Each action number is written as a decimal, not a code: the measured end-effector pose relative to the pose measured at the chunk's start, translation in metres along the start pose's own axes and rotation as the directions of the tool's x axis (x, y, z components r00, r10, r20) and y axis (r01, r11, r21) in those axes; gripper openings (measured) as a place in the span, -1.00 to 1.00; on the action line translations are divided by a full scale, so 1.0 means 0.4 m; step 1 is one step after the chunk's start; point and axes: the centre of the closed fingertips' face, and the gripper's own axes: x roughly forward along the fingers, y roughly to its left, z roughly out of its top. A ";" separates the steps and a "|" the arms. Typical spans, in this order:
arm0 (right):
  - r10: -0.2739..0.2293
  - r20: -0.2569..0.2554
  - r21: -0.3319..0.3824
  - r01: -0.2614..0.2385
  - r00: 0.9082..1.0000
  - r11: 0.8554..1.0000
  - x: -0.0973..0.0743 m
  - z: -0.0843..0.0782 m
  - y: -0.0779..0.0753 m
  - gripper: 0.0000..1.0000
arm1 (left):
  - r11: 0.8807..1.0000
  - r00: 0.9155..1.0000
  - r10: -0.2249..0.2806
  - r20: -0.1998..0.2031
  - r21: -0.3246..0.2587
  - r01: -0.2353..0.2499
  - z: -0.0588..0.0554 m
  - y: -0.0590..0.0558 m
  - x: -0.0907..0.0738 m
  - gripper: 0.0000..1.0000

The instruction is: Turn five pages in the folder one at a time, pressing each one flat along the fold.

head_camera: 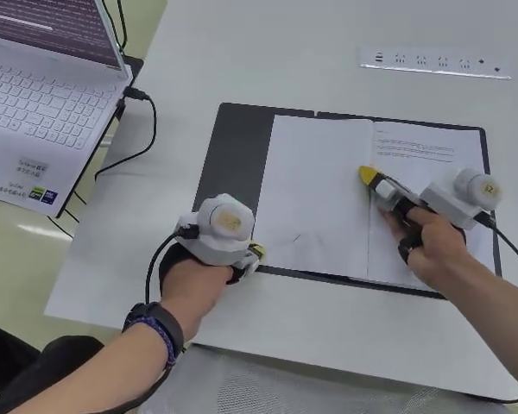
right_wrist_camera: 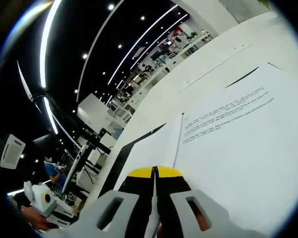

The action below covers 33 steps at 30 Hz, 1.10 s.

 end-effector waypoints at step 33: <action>-0.087 0.204 0.119 0.063 0.975 0.991 0.106 0.149 -0.070 -1.00 | 1.000 1.000 0.002 0.007 -0.001 -0.002 -0.004 0.004 0.005 -1.00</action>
